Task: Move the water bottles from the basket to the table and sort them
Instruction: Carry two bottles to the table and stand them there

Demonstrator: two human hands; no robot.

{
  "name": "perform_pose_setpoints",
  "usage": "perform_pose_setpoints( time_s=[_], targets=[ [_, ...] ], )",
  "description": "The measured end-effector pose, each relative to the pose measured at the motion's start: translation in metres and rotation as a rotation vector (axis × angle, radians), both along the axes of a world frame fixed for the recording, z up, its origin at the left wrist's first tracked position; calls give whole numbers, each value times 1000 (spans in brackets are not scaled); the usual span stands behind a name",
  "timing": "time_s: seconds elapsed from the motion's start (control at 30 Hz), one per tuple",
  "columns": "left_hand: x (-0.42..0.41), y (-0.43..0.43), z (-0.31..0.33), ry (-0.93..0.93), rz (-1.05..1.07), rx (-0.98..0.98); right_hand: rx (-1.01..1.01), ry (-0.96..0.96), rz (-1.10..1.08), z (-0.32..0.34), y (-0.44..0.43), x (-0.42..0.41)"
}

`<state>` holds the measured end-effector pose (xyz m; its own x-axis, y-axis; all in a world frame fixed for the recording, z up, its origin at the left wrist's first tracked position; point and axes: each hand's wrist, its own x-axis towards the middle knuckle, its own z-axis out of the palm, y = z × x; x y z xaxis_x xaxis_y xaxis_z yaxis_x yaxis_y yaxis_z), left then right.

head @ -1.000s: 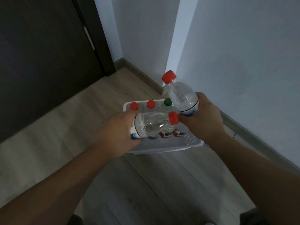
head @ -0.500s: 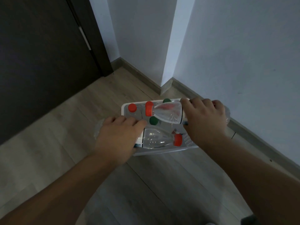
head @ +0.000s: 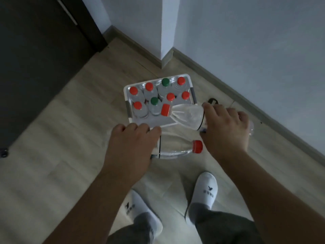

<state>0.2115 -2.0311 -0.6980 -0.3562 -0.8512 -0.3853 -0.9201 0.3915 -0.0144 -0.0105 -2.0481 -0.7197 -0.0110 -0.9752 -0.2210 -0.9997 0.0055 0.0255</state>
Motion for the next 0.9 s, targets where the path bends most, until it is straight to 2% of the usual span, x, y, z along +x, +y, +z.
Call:
perform_pose_setpoints(
  time_s=[0.2,0.53,0.7,0.9],
  targets=[
    [-19,-1,162,7,-55,-57,-37,-29,-67,153,13,-21],
    [-78,-4,406,46,-247,-159,-261,-15,-97,401,38,-90],
    [-121,0,491,70,-368,-156,-305,27,-128,476,70,-131],
    [-177,1,549,41,-508,-209,-394,42,-236,521,110,-184]
  ],
)
